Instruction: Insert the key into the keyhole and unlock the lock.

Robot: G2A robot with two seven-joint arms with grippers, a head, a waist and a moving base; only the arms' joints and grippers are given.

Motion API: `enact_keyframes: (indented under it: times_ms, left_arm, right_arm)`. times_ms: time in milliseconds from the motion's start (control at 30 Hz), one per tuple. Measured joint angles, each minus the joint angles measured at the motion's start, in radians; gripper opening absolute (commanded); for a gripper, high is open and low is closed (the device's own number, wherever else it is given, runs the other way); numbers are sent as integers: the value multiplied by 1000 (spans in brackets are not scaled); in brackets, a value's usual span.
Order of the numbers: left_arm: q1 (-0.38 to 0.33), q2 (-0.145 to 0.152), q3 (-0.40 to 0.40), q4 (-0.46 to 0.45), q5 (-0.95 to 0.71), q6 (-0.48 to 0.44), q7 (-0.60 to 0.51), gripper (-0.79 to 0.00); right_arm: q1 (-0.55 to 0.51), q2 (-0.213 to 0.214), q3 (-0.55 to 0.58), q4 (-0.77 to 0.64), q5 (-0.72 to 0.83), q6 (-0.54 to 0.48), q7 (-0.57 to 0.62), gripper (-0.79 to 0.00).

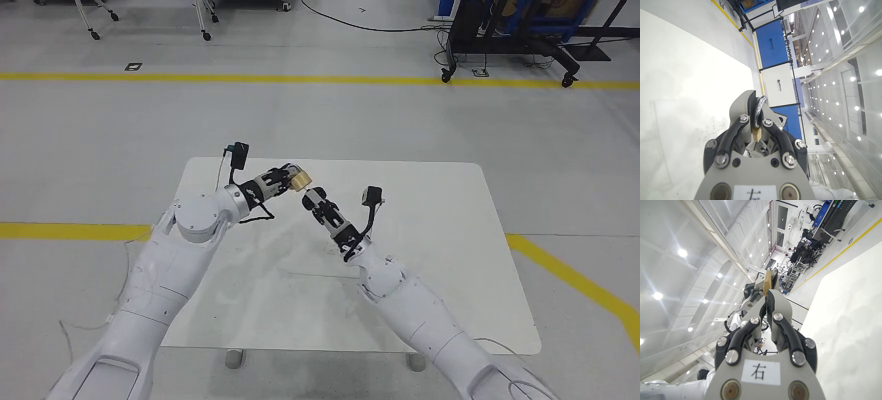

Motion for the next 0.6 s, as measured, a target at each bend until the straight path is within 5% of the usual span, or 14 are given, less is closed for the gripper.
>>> enact_keyframes:
  times_ms: [400, 467, 600]
  left_arm:
    - [12, -1, -2, -22, 19, 13, -21, -785]
    - [12, -3, -3, -18, 10, 12, -28, -785]
    - [9, -3, -20, -3, -34, 8, -53, -785]
  right_arm:
    - [-11, -12, 26, -12, -64, 24, -39, -785]
    - [-12, -14, 31, -16, -62, 23, -38, 0]
    - [-10, -15, 49, -12, -61, 23, -34, 0]
